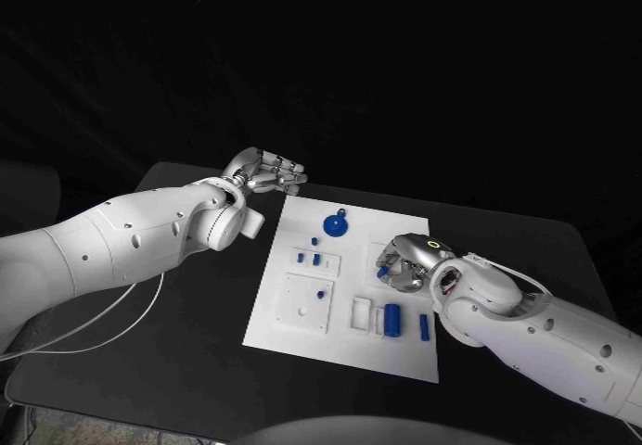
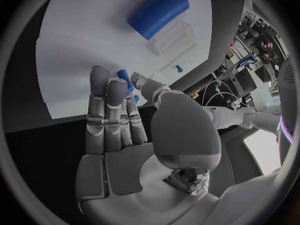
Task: Assemble the parts on the task board
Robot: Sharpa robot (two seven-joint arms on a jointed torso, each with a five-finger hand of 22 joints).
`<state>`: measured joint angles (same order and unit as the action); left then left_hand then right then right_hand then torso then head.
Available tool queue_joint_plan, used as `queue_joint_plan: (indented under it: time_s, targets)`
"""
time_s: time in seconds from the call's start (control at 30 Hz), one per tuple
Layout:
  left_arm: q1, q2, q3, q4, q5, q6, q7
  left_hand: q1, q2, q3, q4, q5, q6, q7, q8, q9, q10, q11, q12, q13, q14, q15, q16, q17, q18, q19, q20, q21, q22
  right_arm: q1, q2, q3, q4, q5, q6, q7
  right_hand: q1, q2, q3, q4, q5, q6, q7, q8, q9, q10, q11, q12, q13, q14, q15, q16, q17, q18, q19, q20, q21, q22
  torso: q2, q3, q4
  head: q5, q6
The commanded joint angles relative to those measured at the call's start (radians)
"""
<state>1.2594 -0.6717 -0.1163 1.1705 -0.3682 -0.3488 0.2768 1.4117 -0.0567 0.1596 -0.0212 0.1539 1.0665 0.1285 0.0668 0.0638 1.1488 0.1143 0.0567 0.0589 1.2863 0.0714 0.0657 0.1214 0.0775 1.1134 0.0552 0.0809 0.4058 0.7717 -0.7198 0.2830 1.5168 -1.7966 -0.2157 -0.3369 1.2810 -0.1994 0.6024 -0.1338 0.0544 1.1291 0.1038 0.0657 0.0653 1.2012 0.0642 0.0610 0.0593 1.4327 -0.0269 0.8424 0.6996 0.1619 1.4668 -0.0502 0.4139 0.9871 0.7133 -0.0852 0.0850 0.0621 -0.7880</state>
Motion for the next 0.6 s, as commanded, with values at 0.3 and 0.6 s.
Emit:
queue_joint_plan:
  time_s: [0.3, 0.6]
  targets:
    - [0.001, 0.004, 0.001, 0.002, 0.006, 0.015, 0.008, -0.004, 0.002, 0.005, 0.003, -0.003, -0.003, 0.005, -0.004, 0.0, -0.006, 0.001, 0.001, -0.001, 0.003, 0.001, -0.003, 0.001, -0.012, 0.004, -0.001, -0.004, -0.002, -0.006, 0.01, -0.001, -0.008, -0.031, 0.004, 0.008, -0.021, 0.019, 0.021, -0.014, -0.007, 0.036, -0.003, -0.002, 0.001, 0.04, -0.008, 0.0, 0.001, 0.003, -0.012, 0.006, 0.006, -0.019, 0.037, -0.012, 0.014, 0.009, 0.0, 0.0005, -0.0003, 0.0, -0.005]
    - [0.001, 0.004, 0.001, 0.001, 0.006, 0.016, 0.006, -0.004, 0.002, 0.005, 0.003, -0.003, -0.003, 0.005, -0.004, 0.0, -0.006, 0.001, 0.001, -0.001, 0.003, 0.001, -0.003, 0.001, -0.012, 0.004, -0.001, -0.004, -0.002, -0.008, 0.013, -0.002, -0.01, -0.05, -0.055, -0.022, 0.002, 0.087, 0.04, -0.041, -0.007, 0.115, -0.021, 0.004, 0.01, 0.135, -0.038, 0.003, 0.004, 0.003, -0.037, 0.005, 0.011, -0.031, 0.038, -0.034, 0.052, 0.034, -0.001, -0.0008, -0.0005, 0.0, -0.008]
